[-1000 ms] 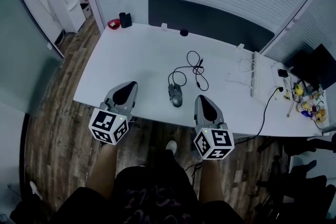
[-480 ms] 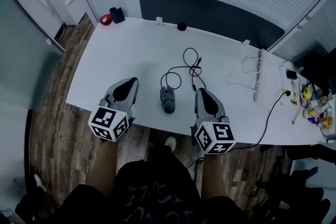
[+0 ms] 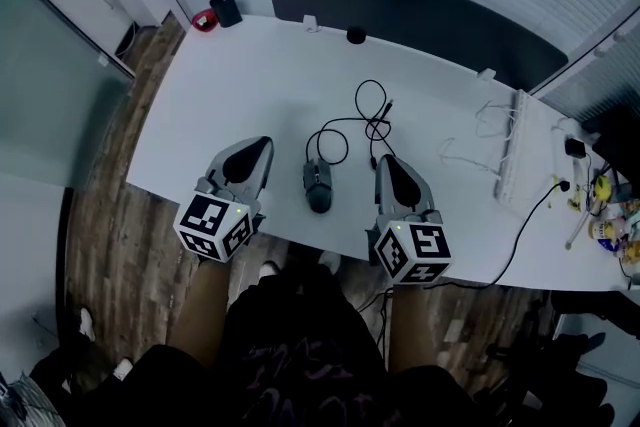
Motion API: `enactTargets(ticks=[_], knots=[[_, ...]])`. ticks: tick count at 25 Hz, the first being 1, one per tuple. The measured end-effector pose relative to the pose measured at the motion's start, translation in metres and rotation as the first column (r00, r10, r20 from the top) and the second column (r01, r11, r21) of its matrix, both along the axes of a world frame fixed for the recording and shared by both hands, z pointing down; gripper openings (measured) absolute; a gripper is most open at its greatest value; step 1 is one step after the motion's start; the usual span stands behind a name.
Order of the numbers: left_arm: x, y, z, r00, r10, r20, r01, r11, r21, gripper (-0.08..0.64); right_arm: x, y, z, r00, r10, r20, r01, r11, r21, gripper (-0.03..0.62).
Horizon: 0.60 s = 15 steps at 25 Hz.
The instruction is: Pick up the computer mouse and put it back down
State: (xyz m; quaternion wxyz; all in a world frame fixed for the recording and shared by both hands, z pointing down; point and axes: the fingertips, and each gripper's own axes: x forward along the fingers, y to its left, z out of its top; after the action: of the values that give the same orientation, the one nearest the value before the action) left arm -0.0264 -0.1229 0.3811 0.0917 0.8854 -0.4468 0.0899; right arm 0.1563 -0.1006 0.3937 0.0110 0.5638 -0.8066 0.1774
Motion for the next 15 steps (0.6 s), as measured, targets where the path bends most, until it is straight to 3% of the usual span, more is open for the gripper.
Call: enactTargets(ticks=[15], knots=[[-0.021, -0.018, 0.022, 1.000, -0.007, -0.015, 0.006, 0.999, -0.053, -0.006, -0.023, -0.017, 0.019, 1.000, 0.003, -0.003, -0.003, 0.998, -0.055, 0.002]])
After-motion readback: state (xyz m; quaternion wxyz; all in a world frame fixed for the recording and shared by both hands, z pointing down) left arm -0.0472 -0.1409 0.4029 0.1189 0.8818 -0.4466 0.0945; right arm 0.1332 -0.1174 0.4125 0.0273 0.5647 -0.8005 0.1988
